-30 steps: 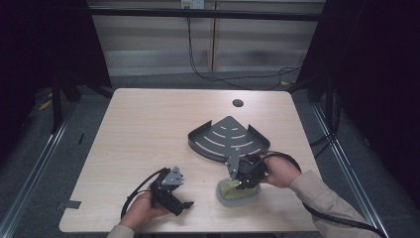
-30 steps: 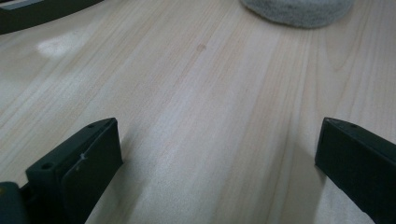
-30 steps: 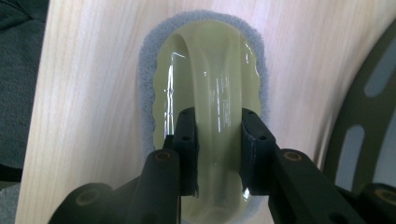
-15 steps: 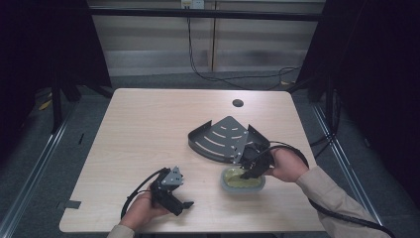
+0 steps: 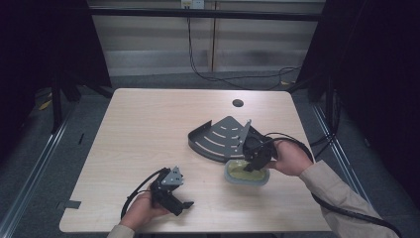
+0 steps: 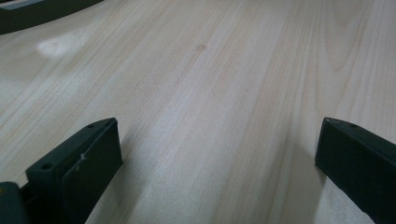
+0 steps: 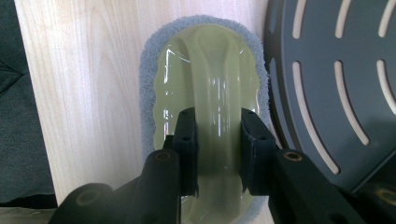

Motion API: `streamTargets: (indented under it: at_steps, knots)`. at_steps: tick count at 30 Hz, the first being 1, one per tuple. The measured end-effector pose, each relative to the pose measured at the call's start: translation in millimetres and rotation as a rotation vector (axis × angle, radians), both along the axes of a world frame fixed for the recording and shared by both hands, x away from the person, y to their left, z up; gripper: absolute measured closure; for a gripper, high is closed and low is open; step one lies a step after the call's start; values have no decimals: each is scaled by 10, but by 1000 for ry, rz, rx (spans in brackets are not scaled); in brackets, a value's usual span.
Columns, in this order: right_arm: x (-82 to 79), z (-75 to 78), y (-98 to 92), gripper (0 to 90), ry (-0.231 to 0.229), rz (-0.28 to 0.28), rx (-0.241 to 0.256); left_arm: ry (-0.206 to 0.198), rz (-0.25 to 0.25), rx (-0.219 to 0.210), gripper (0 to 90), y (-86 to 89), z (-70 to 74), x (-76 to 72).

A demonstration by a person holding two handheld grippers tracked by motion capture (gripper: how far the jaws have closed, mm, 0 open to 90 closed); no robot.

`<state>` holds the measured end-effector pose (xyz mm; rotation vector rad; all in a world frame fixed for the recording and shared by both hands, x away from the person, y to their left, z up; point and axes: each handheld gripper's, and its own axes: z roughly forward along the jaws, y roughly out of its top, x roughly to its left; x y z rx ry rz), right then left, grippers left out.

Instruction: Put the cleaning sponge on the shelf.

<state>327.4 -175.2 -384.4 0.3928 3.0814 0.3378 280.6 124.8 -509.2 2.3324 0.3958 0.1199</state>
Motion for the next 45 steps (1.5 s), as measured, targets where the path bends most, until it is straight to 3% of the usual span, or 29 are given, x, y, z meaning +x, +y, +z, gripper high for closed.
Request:
streamTargets:
  at_steps: [15,23,35,45]
  knots:
    - [170,165,-70,719,-22,-96,-11,0,0,0,0,0,0,0]
    - [246,193,-78,719,-39,-122,-7,1,0,0,0,0,1,0]
    - [391,244,-78,719,-51,-221,-14,1,0,-3,0,-1,-1,0]
    - [536,299,-33,719,-66,-268,-5,2,-1,0,0,0,1,1]
